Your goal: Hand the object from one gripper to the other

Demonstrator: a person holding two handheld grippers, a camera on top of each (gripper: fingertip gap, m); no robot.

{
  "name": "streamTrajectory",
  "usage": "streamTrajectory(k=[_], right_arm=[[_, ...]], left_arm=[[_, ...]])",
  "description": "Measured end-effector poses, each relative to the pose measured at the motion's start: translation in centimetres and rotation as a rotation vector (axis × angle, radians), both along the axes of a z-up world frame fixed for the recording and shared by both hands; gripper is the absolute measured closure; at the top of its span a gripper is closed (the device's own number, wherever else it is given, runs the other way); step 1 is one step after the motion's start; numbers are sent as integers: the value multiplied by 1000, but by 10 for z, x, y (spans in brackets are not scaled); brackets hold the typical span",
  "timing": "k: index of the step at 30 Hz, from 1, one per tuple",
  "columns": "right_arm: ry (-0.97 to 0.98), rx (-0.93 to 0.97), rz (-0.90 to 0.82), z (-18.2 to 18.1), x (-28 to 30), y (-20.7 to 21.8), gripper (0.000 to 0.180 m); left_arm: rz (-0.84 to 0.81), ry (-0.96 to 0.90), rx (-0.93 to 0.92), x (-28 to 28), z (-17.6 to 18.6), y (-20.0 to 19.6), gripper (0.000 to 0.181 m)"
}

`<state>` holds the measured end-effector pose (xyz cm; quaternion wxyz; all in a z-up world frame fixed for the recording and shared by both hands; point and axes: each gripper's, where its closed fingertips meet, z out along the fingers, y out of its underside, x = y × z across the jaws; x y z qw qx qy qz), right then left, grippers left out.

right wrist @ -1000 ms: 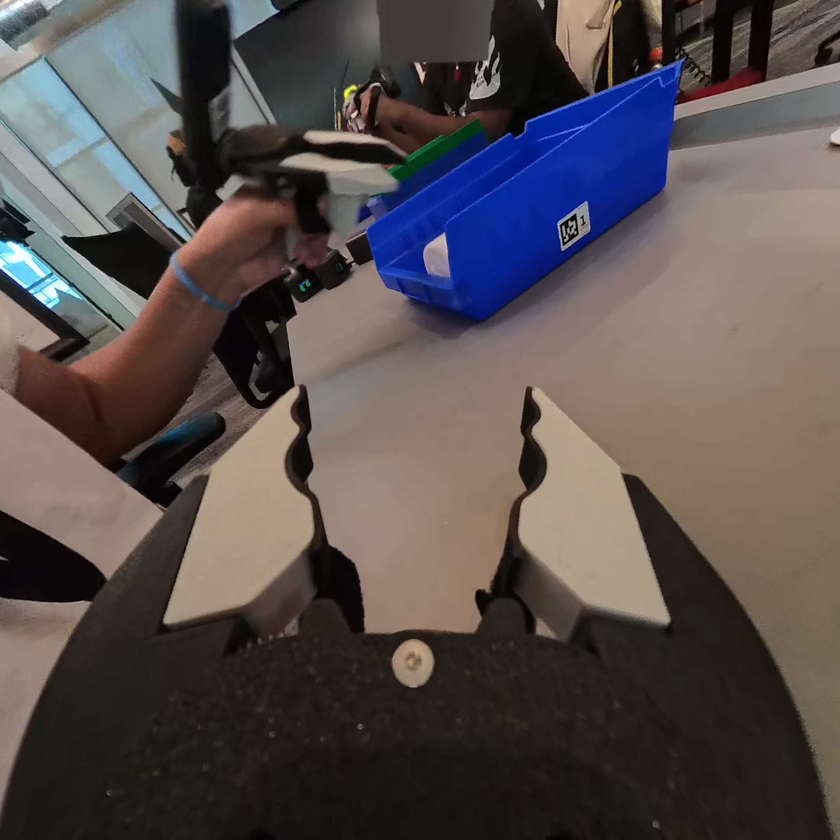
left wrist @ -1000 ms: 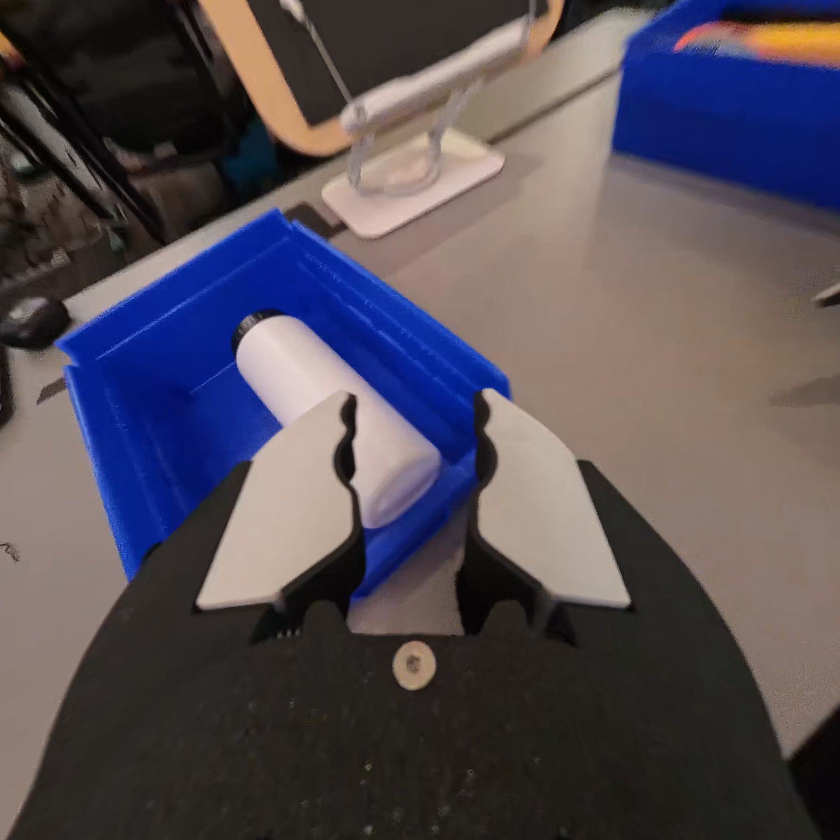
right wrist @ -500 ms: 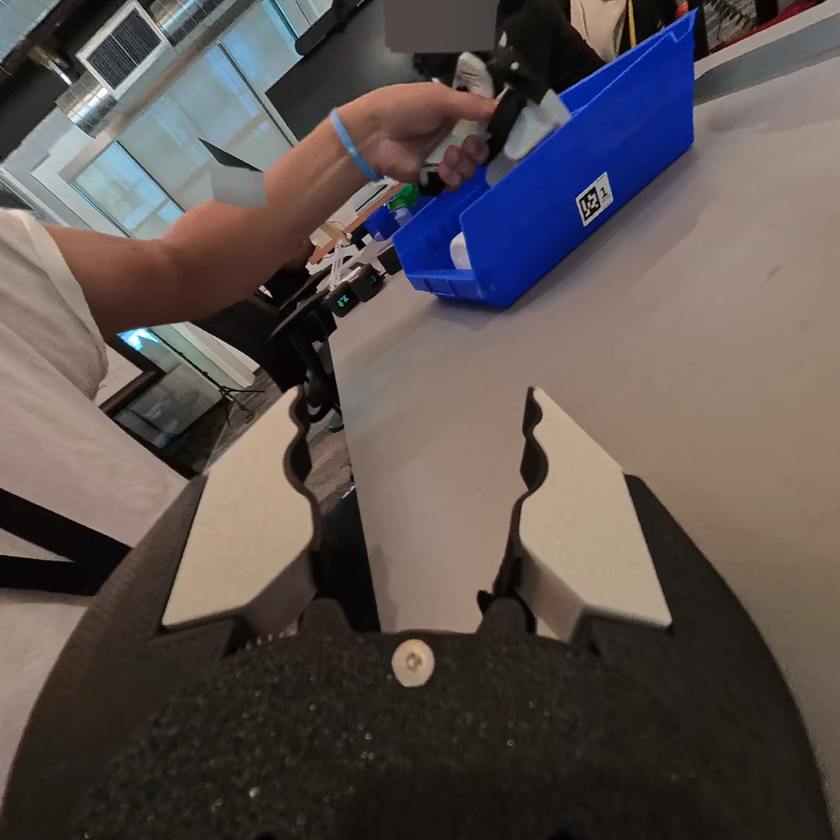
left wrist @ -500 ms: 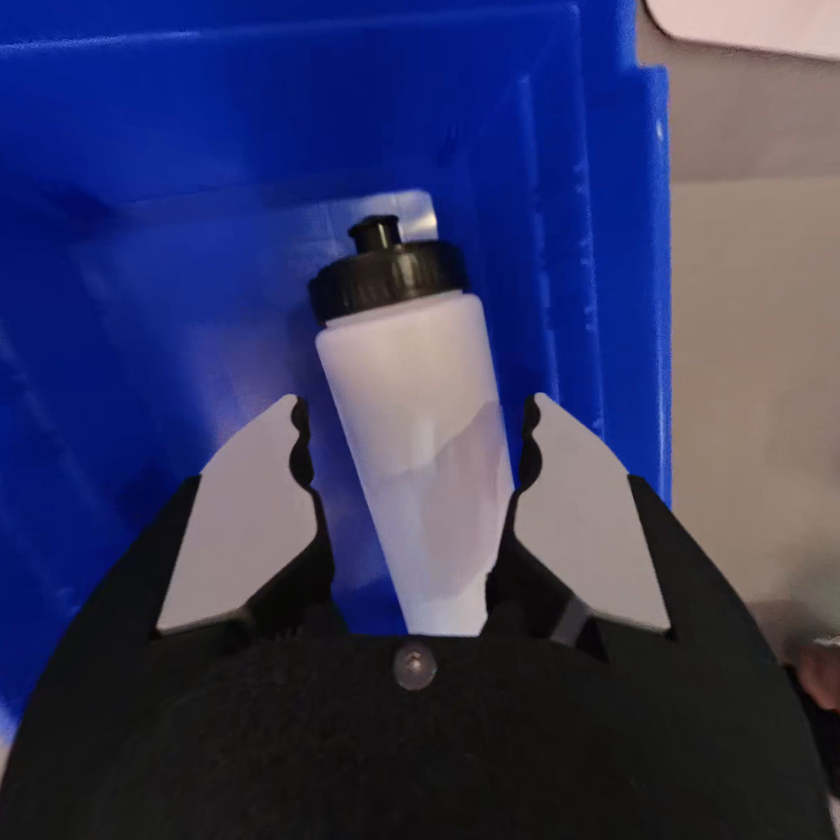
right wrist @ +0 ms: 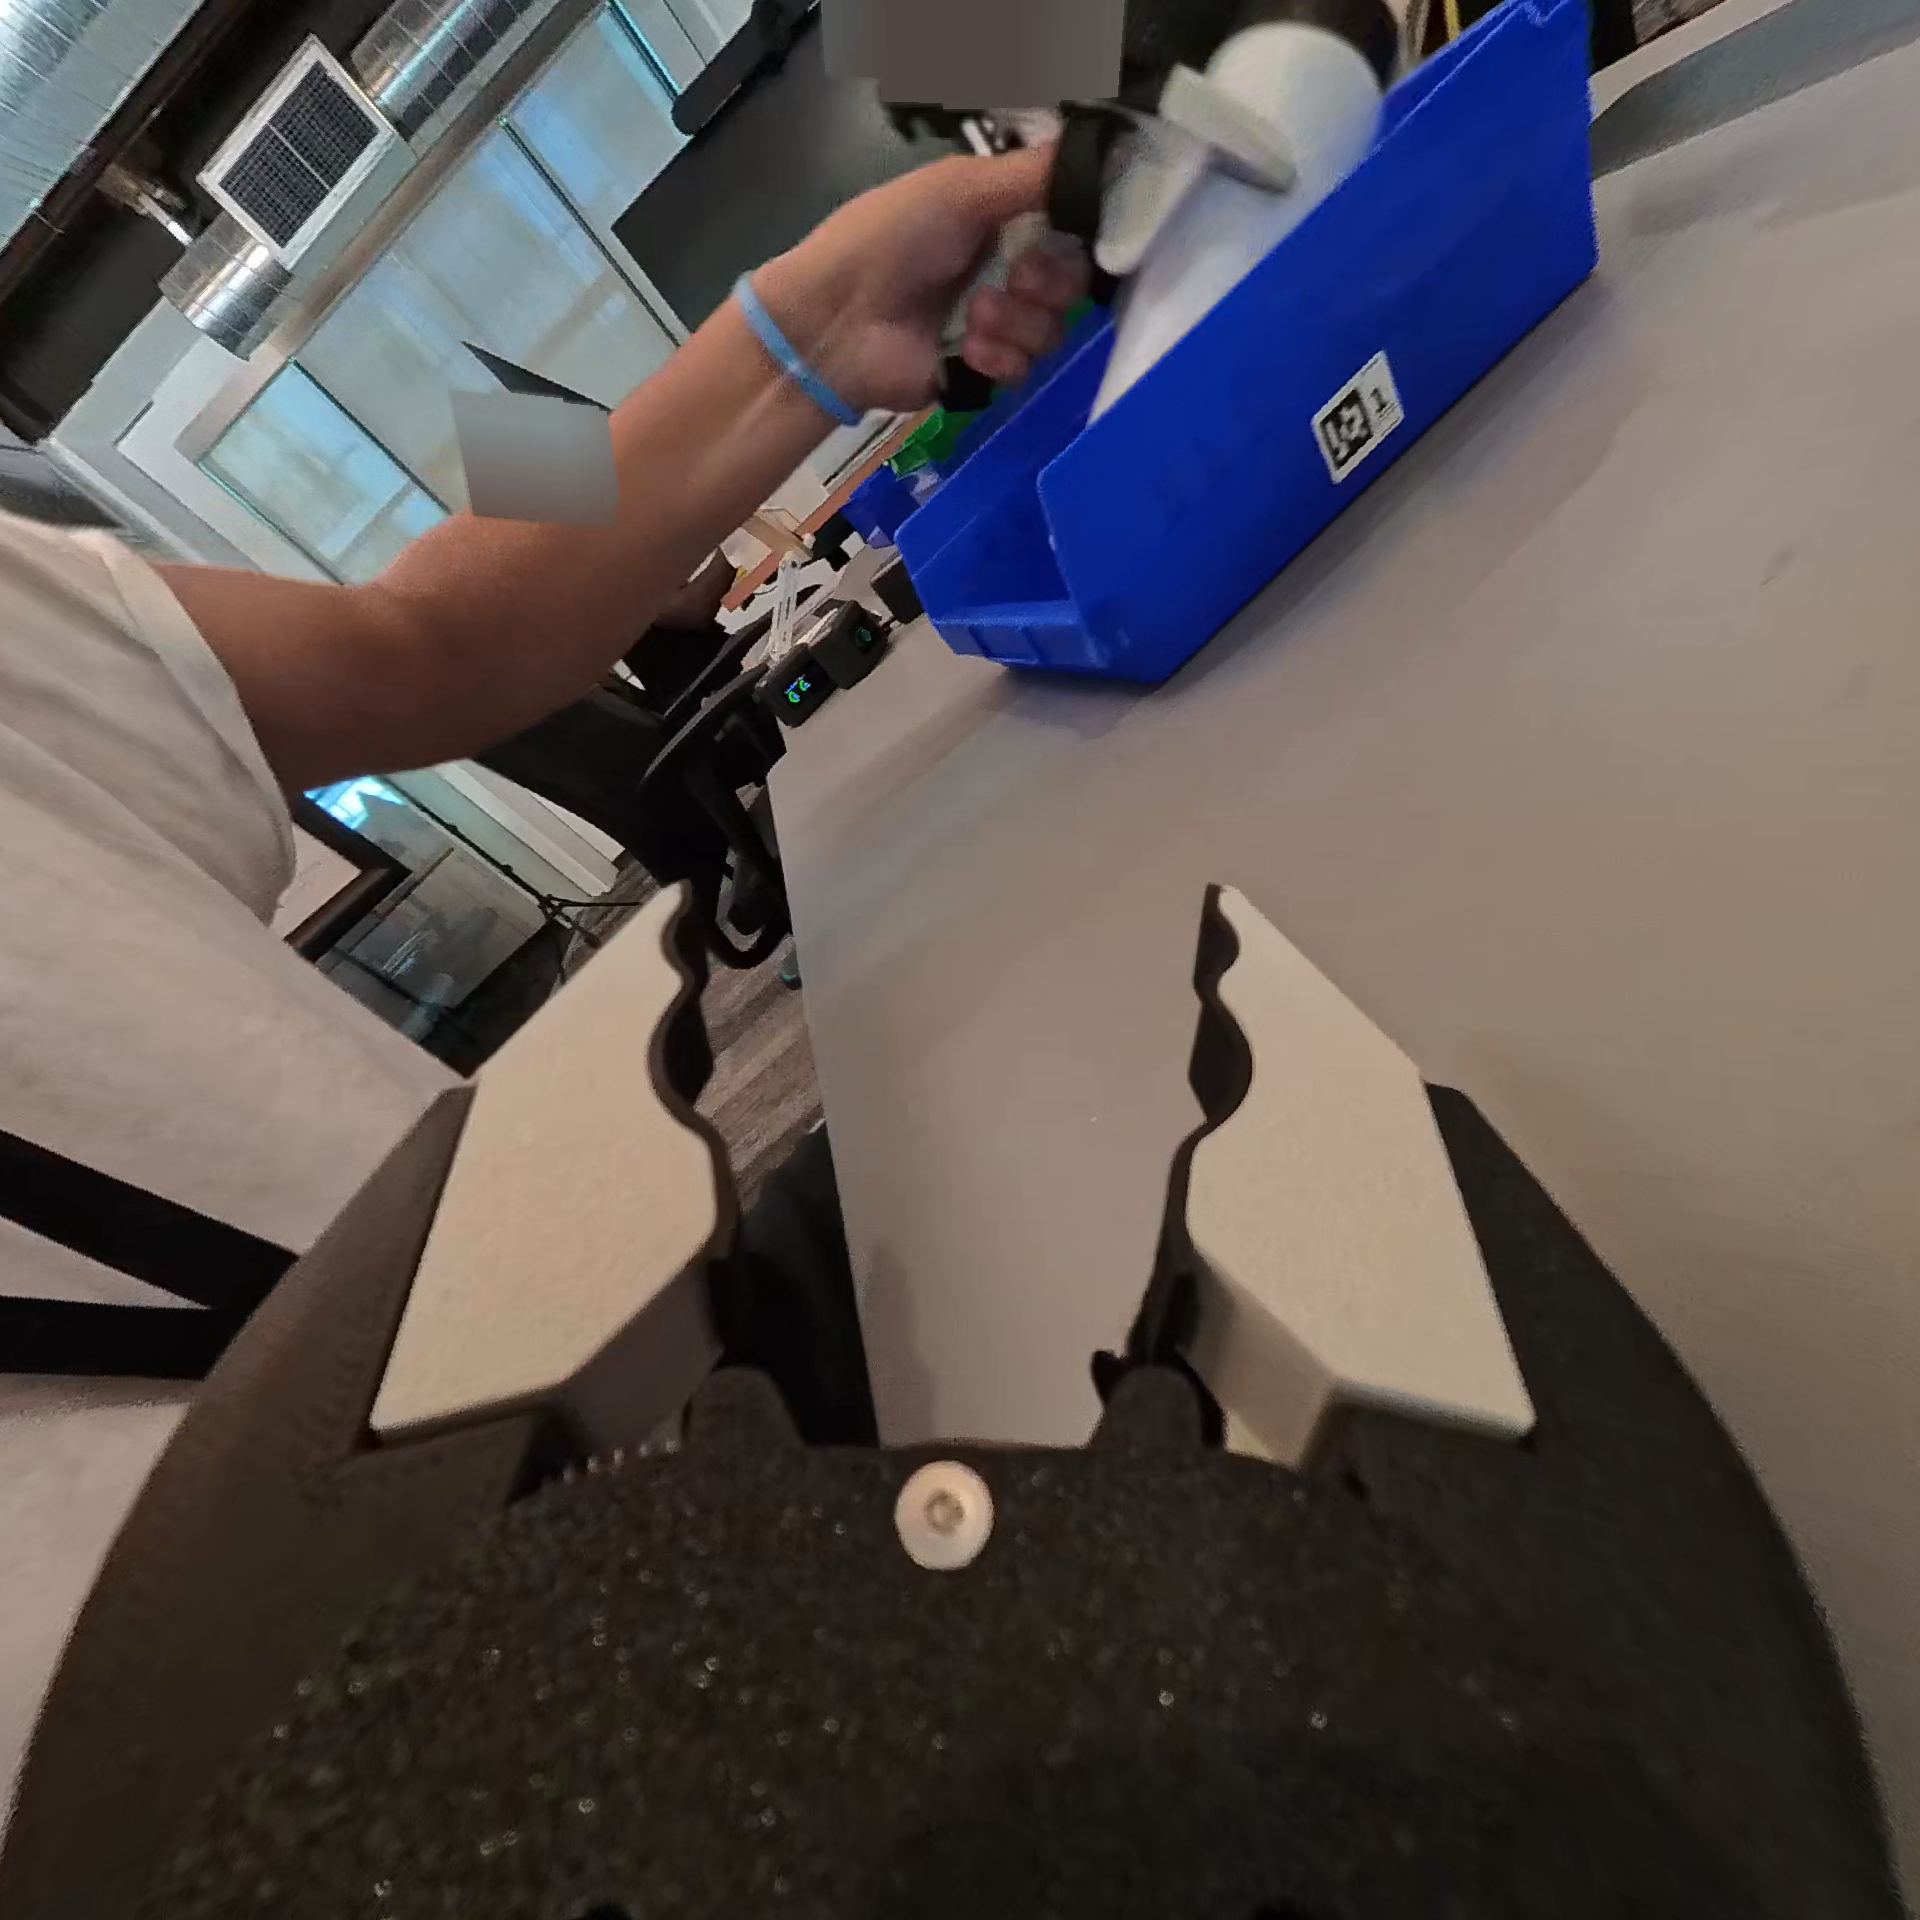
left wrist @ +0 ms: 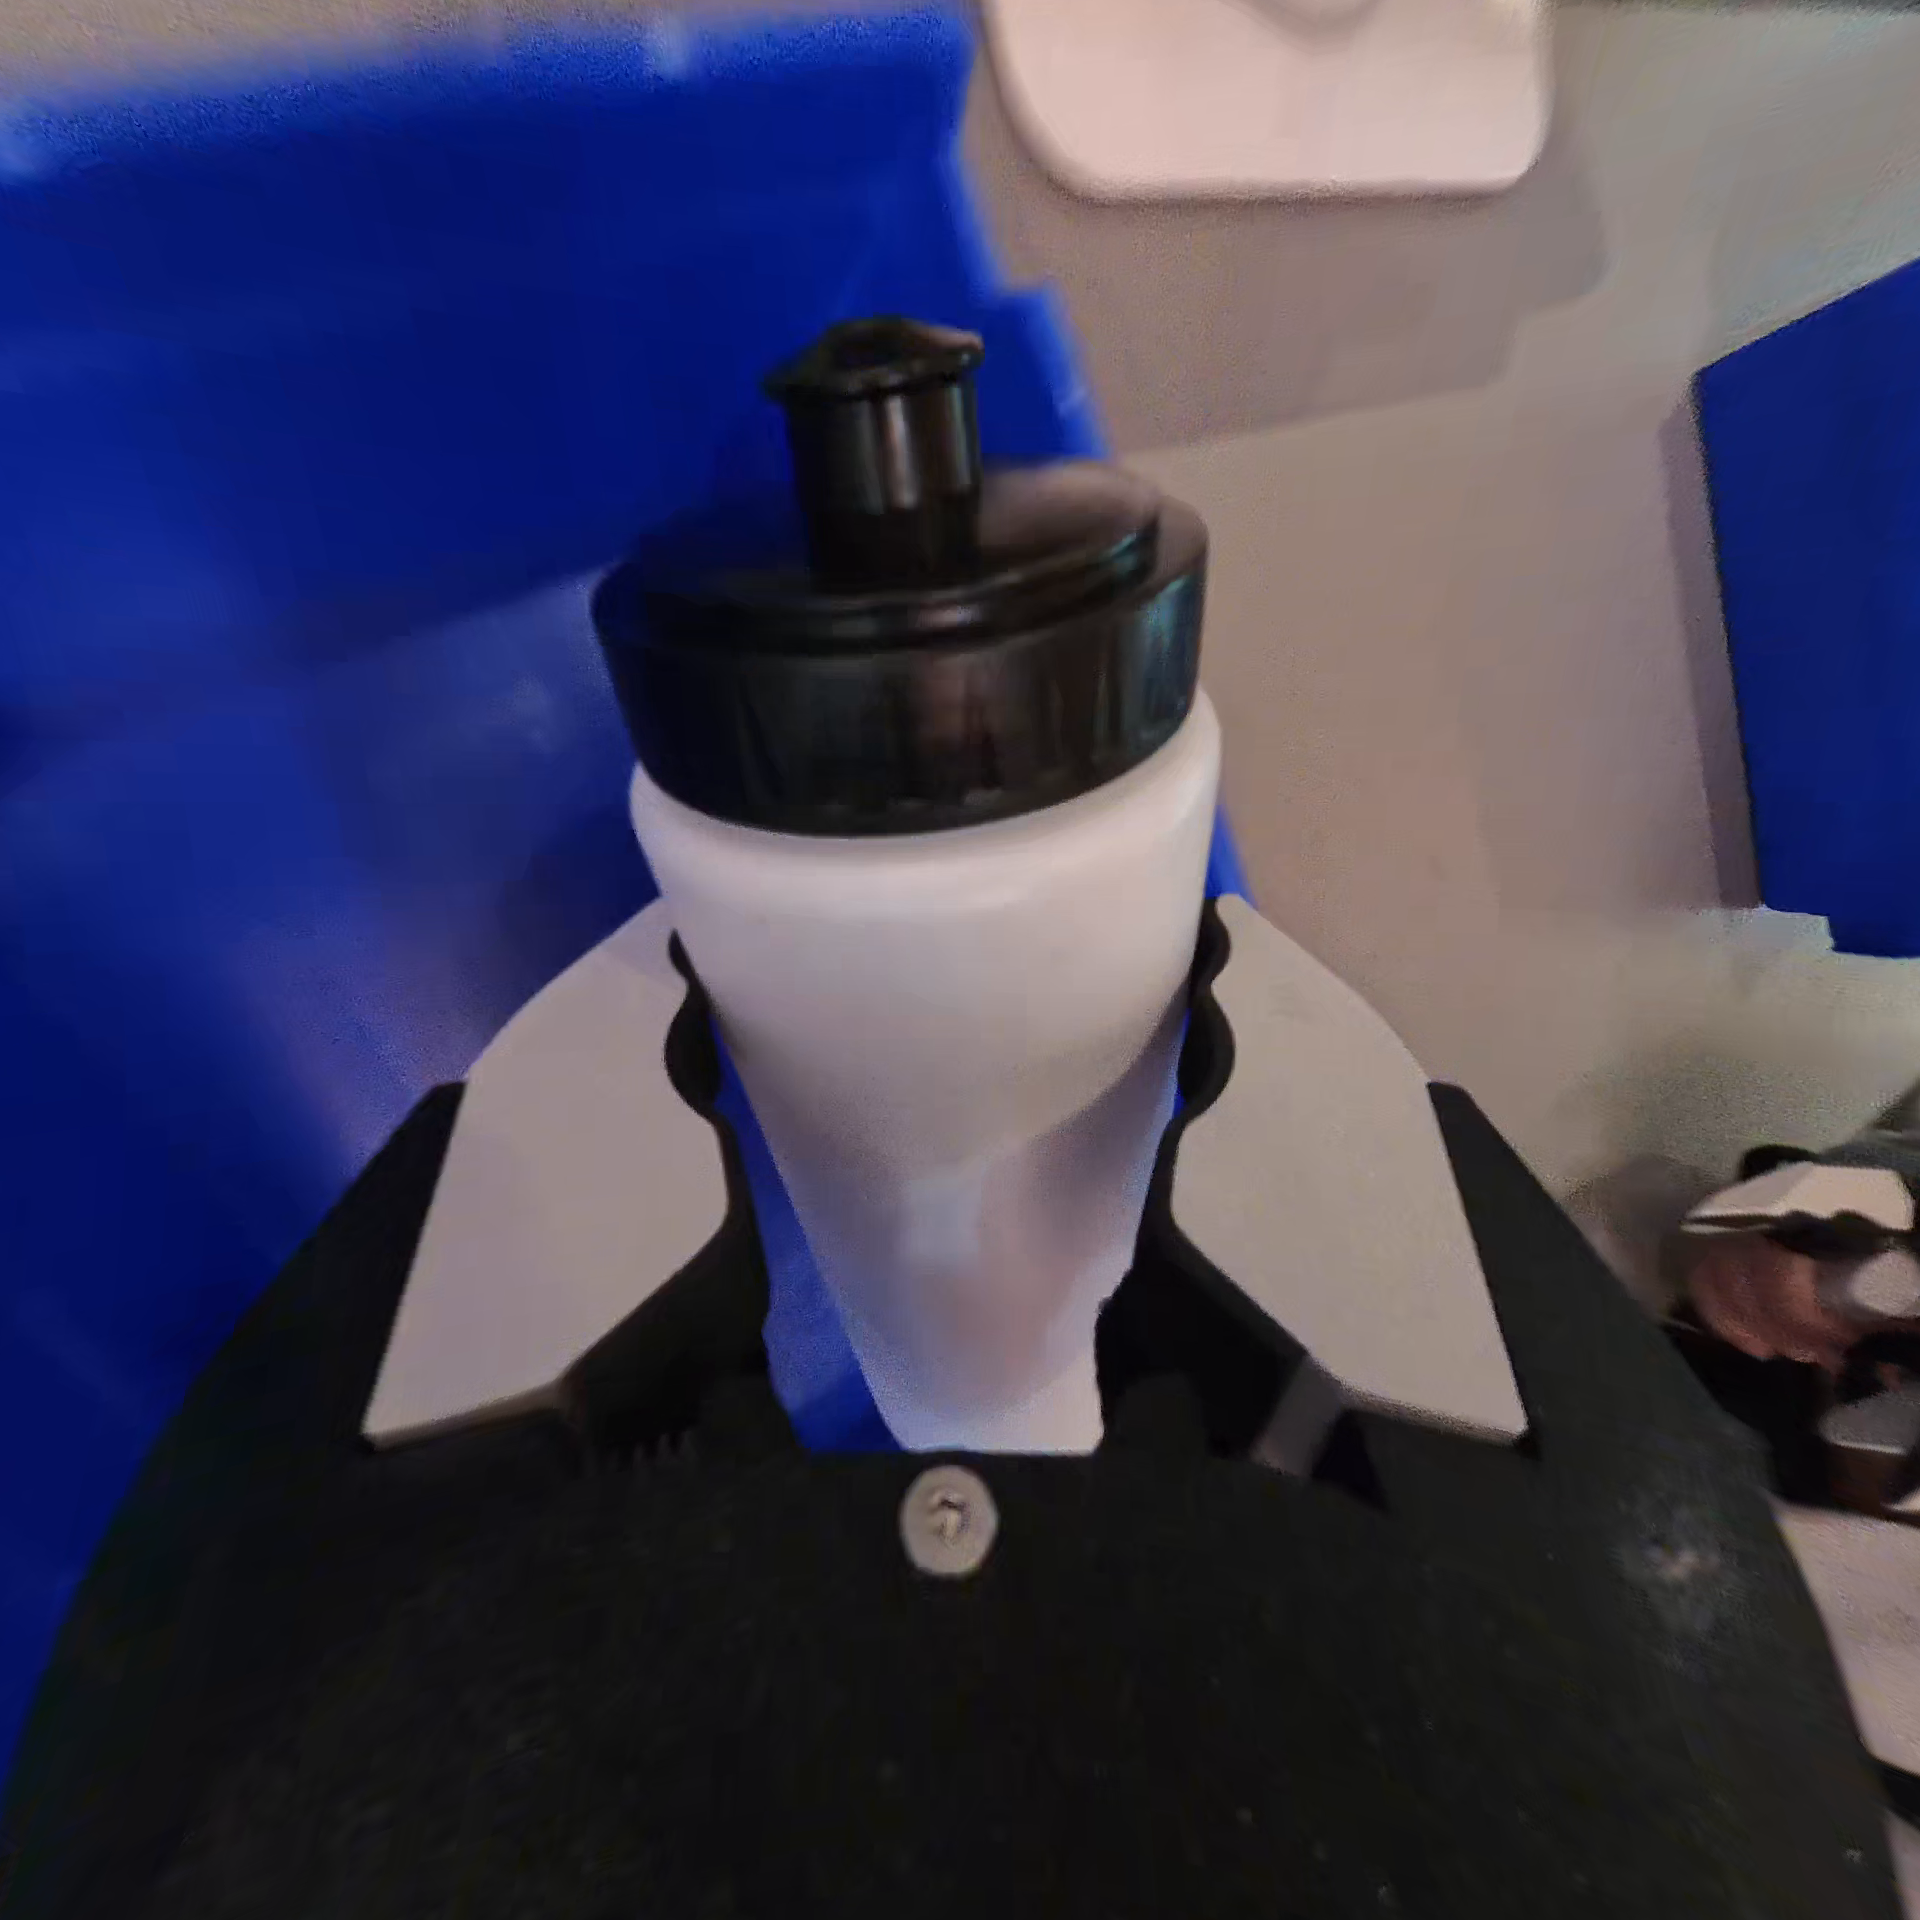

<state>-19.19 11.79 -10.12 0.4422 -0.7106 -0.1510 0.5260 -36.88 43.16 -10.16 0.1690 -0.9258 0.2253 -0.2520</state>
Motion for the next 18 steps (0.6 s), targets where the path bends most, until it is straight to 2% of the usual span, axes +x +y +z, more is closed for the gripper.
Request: streamTrajectory(k=[4,8,10,12,18], right_arm=[[-26,15,-39,-1,7,8,85],[-100,78,-64,0,9,21,85],[-125,128,-82,7,9,31,85],[-93,180,-73,25,6,42,83],[-19,261,56,100,-6,96,63]], left_arm=[[-40,-81,320,11,71,-9,93],[-63,-301,595,33,146,-32,93],[-103,-480,677,50,179,-51,93],[-167,-612,683,72,196,-72,94],[-460,-928,499,144,200,-153,94]])
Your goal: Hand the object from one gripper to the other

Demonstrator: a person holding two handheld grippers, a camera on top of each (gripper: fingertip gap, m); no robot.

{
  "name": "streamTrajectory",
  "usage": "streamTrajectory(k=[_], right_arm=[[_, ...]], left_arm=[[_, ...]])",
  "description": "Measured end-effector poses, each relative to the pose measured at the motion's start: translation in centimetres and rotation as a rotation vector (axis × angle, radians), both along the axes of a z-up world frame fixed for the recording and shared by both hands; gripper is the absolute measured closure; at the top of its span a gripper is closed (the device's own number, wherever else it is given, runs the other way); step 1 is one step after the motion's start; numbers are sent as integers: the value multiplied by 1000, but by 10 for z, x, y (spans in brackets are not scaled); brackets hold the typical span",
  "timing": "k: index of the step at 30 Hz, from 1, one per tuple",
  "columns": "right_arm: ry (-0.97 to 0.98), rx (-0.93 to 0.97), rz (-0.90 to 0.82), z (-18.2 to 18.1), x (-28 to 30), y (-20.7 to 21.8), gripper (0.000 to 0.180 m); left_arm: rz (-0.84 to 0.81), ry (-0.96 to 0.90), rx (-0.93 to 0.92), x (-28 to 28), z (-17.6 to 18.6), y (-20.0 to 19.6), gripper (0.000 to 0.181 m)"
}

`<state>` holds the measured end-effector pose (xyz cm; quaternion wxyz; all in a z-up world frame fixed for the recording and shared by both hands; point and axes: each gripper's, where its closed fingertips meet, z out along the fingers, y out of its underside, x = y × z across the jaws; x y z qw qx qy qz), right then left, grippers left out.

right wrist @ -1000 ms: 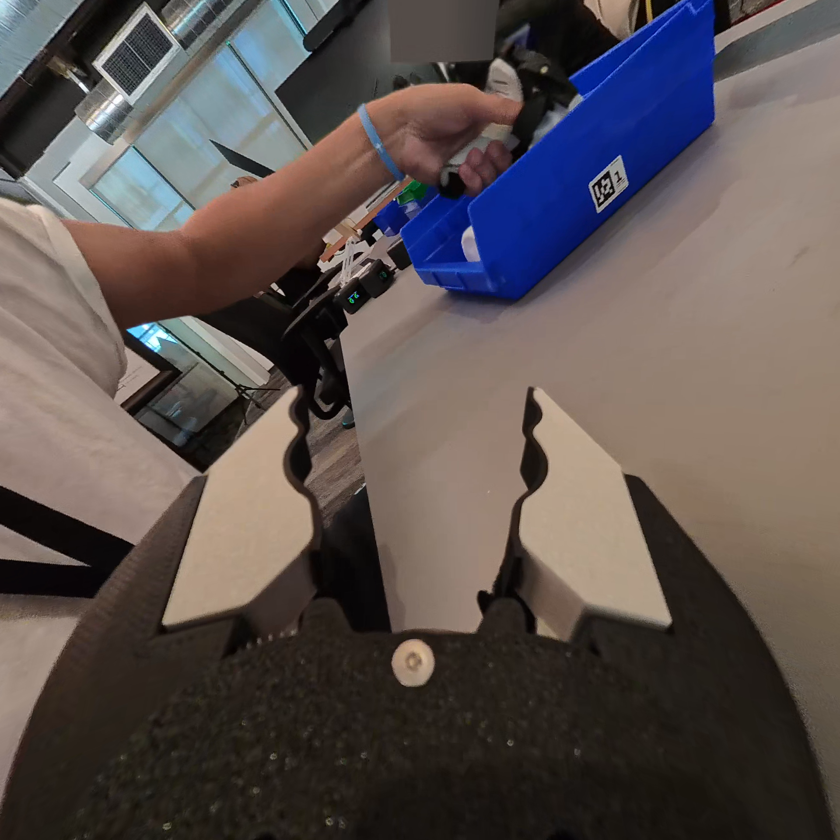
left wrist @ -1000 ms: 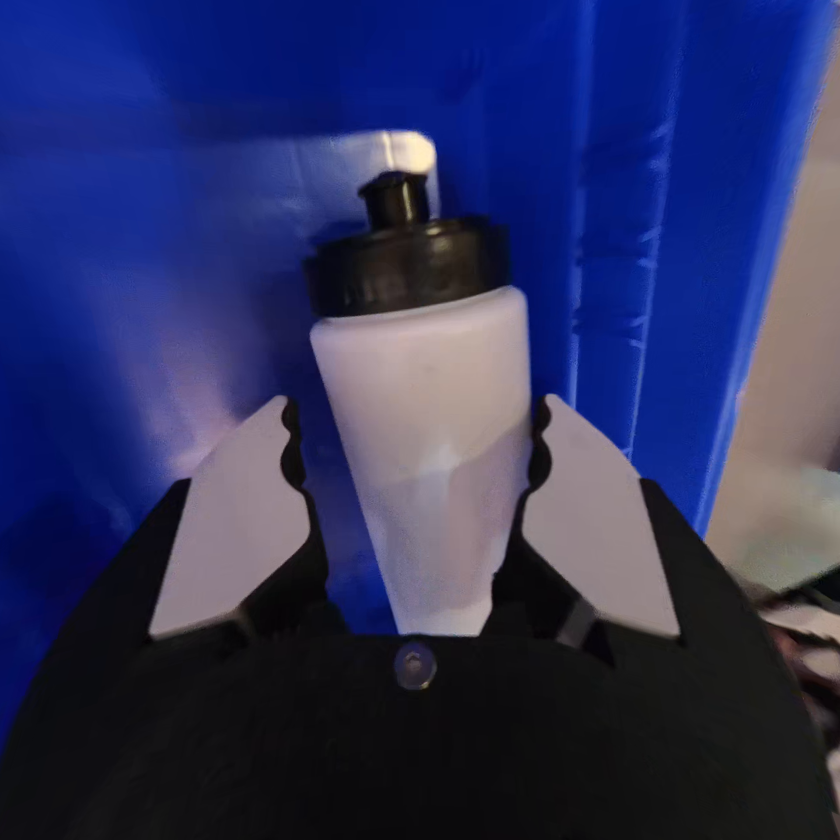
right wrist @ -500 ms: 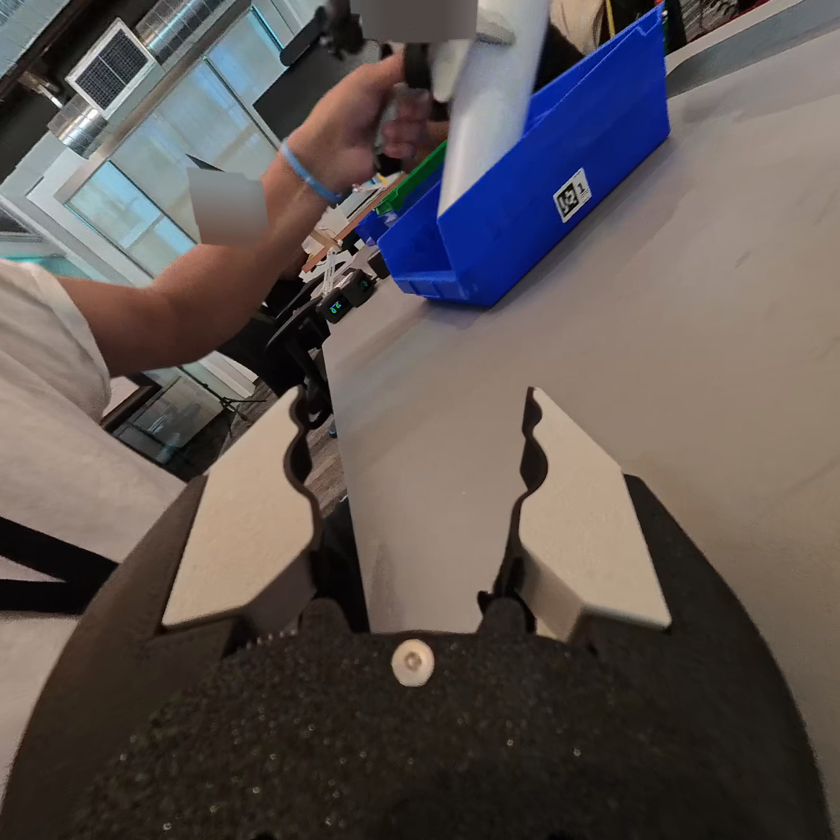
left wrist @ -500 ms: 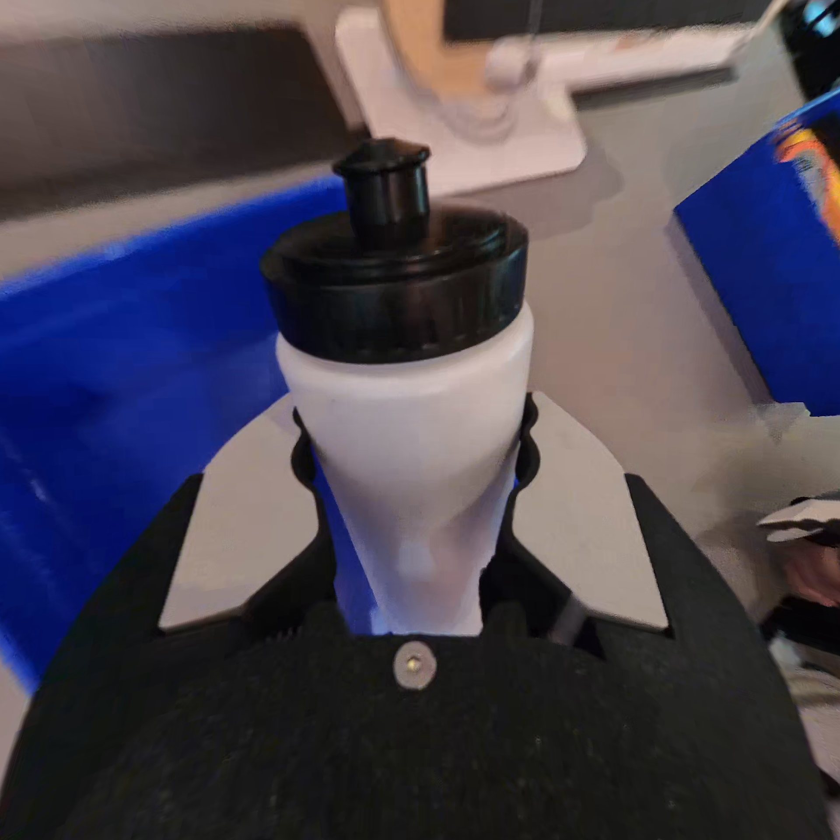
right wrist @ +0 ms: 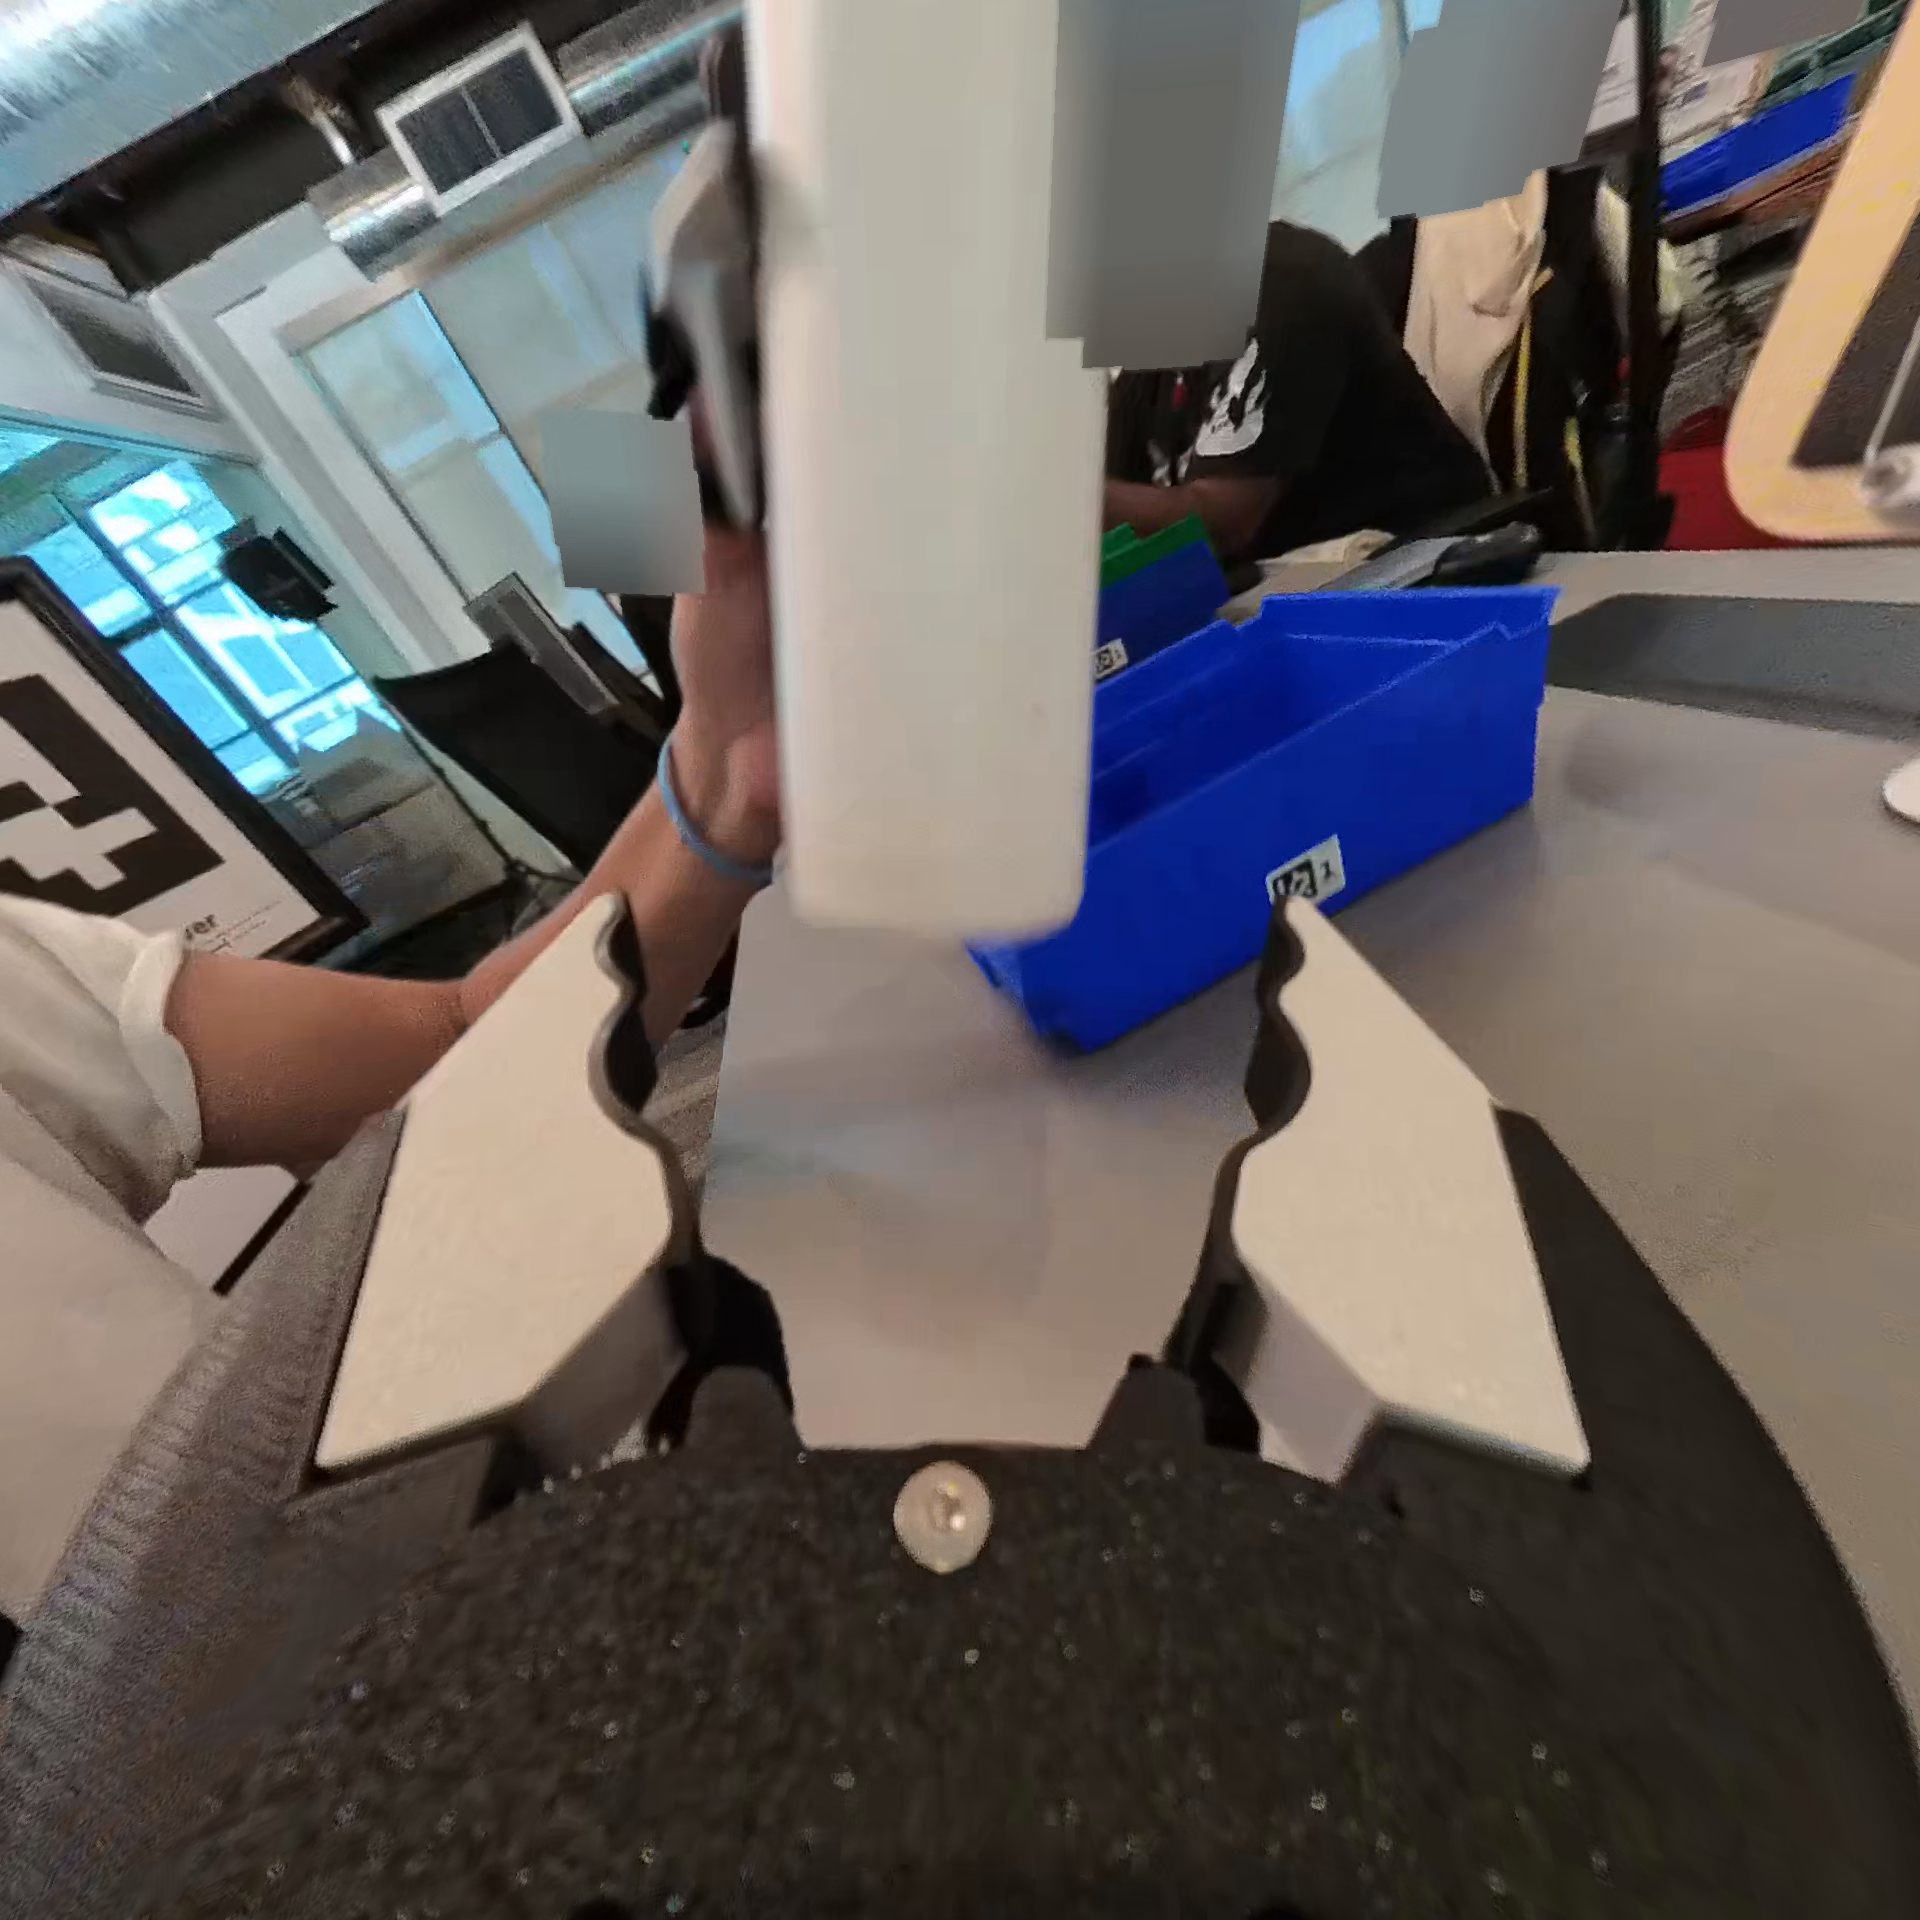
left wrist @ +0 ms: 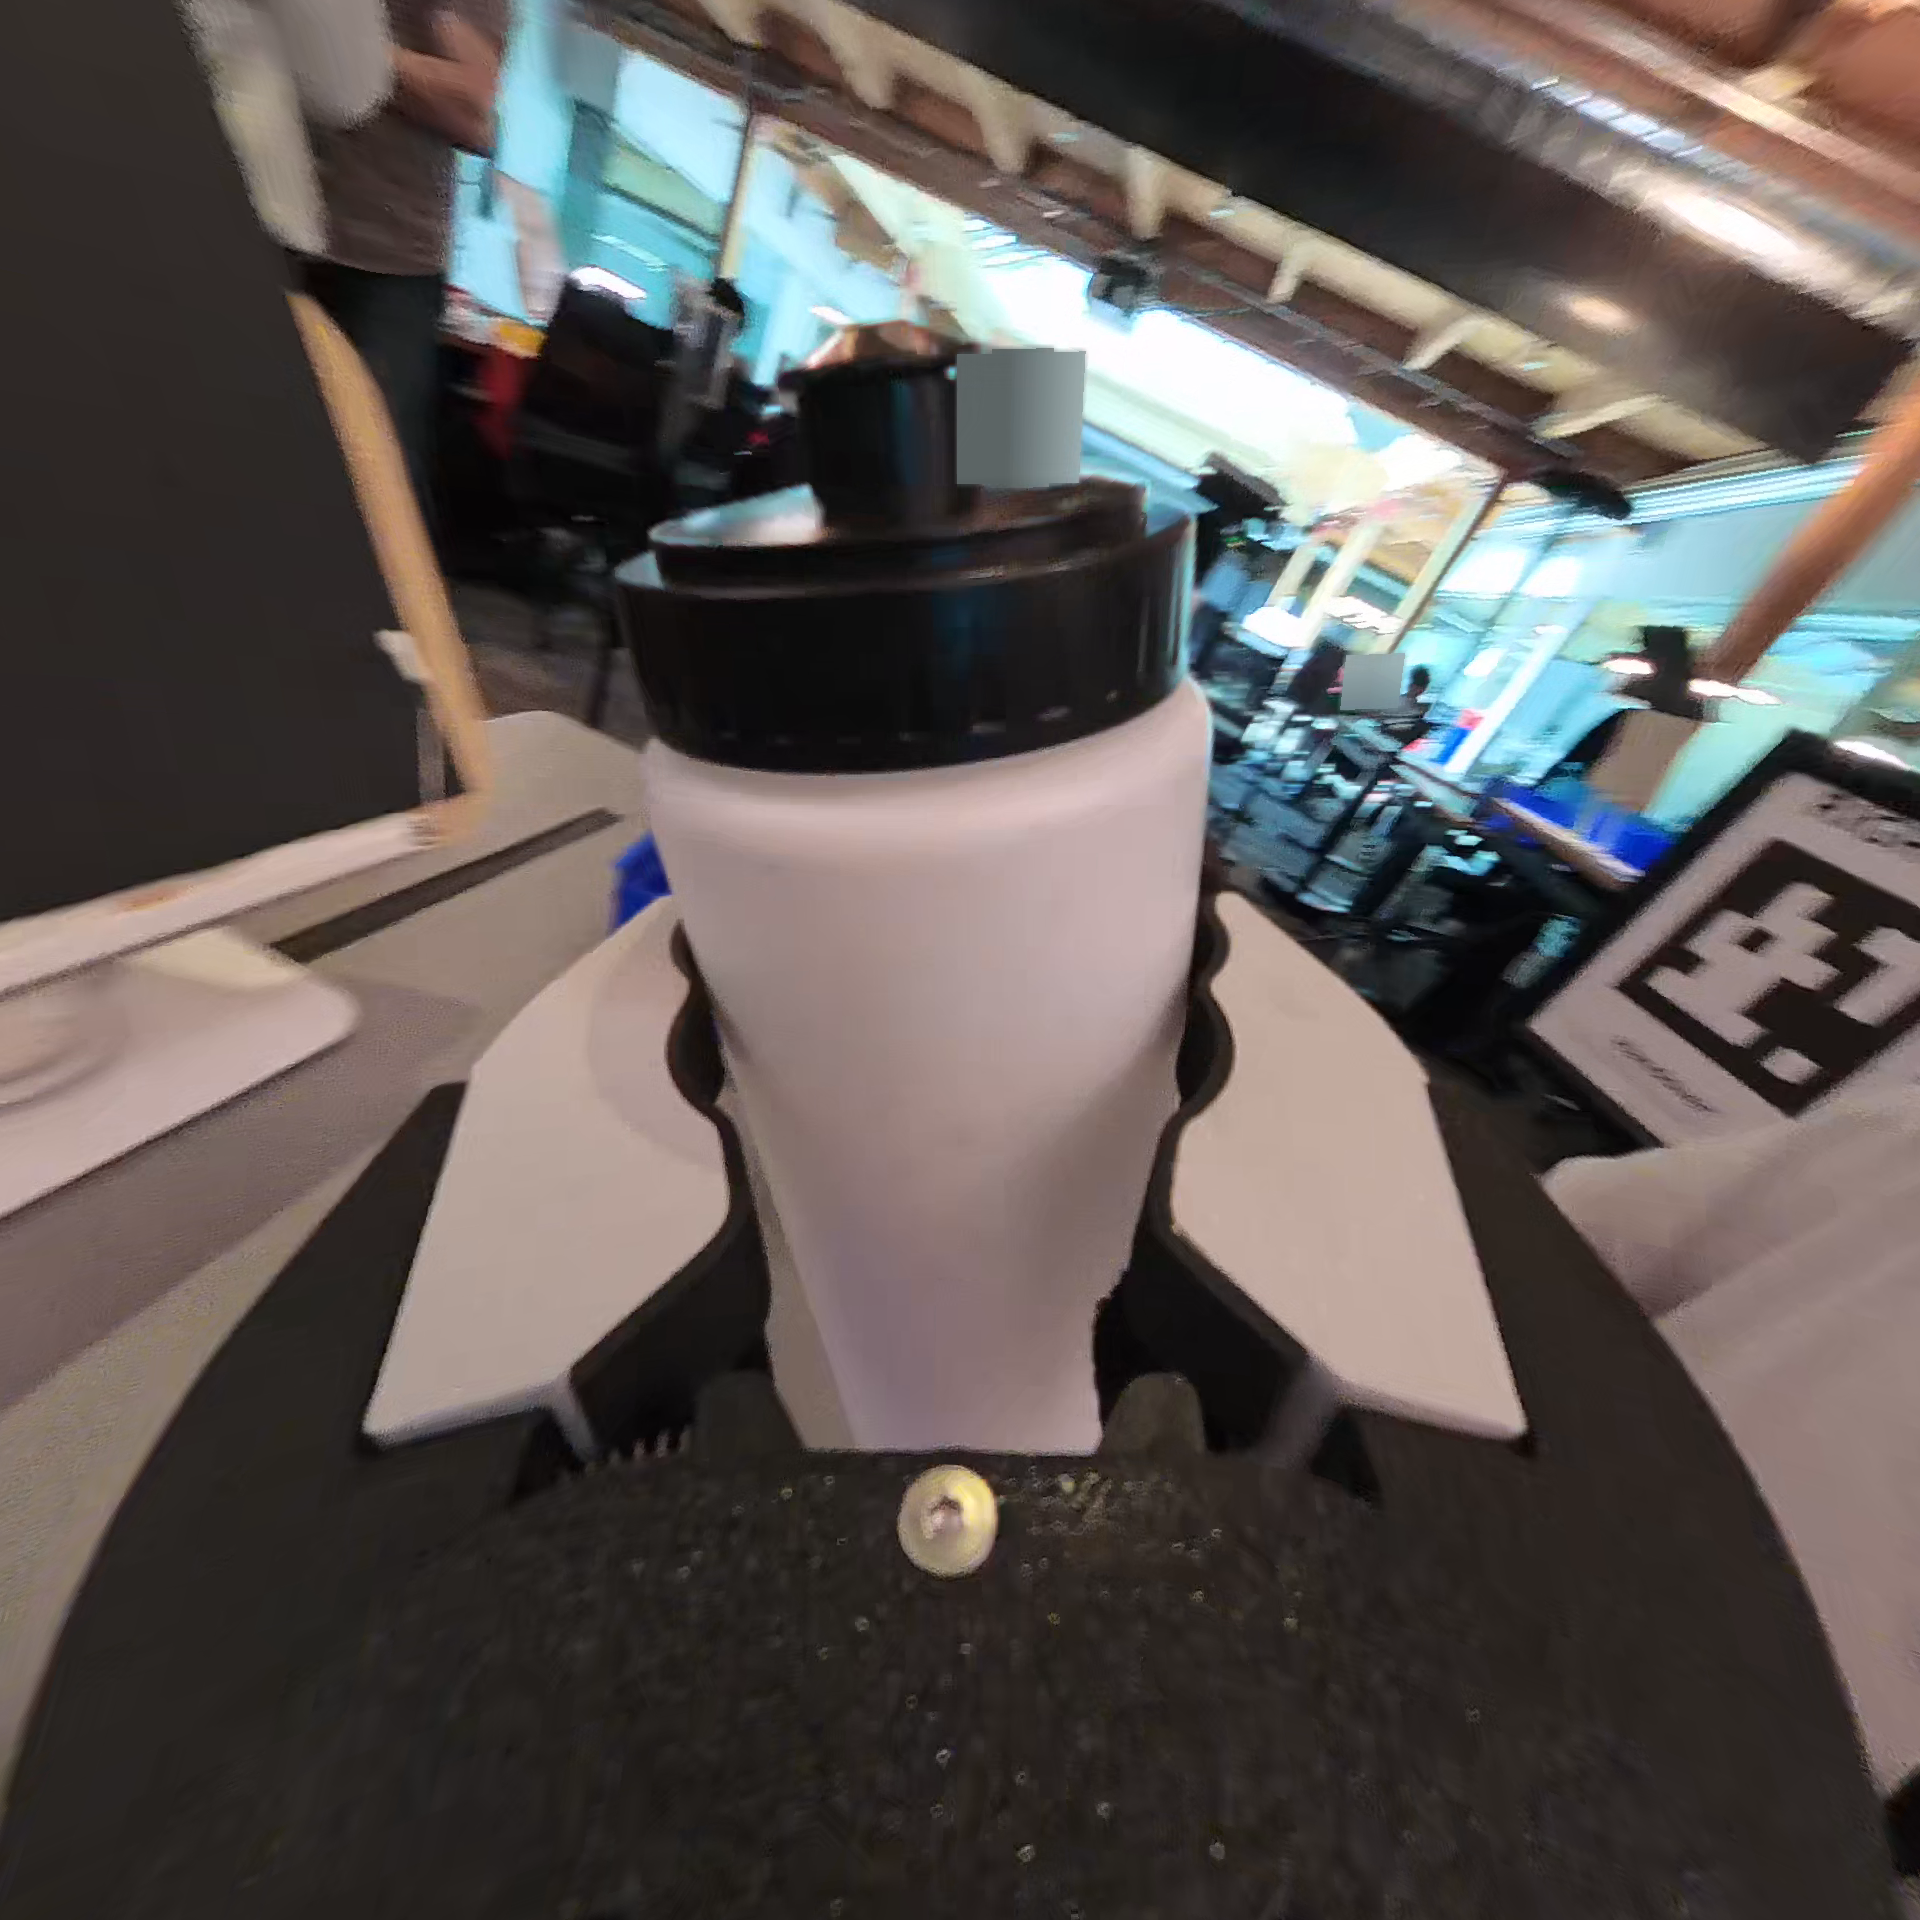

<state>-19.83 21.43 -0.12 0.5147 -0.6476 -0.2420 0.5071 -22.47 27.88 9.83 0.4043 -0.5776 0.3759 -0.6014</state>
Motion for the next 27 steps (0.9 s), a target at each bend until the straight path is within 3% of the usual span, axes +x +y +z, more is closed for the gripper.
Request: streamTrajectory(k=[4,5,6,7,11,15,17,21,24,27], right_arm=[[-41,-36,159,7,-34,8,54],[-81,-29,167,0,-42,9,59],[-124,-16,162,-9,-47,9,82],[-148,-15,160,-17,-49,9,92],[-217,-7,146,-32,-40,10,93],[-428,114,-43,-45,-15,30,93],[-553,197,-189,-49,5,46,94],[-889,434,-508,-48,51,71,93],[-1097,587,-665,-40,71,77,93],[-1206,638,-705,-41,73,78,93]], left_arm=[[-65,-22,22,25,-15,-28,94],[-72,20,21,30,-21,-30,94],[-59,58,40,34,-27,-31,94],[-41,84,70,37,-30,-31,94],[-53,201,90,38,-46,-33,93],[39,322,203,29,-60,-26,94],[131,424,251,19,-68,-13,78],[236,536,186,-1,-73,2,73],[124,506,39,-1,-72,-13,69],[27,534,7,4,-81,-29,64]])
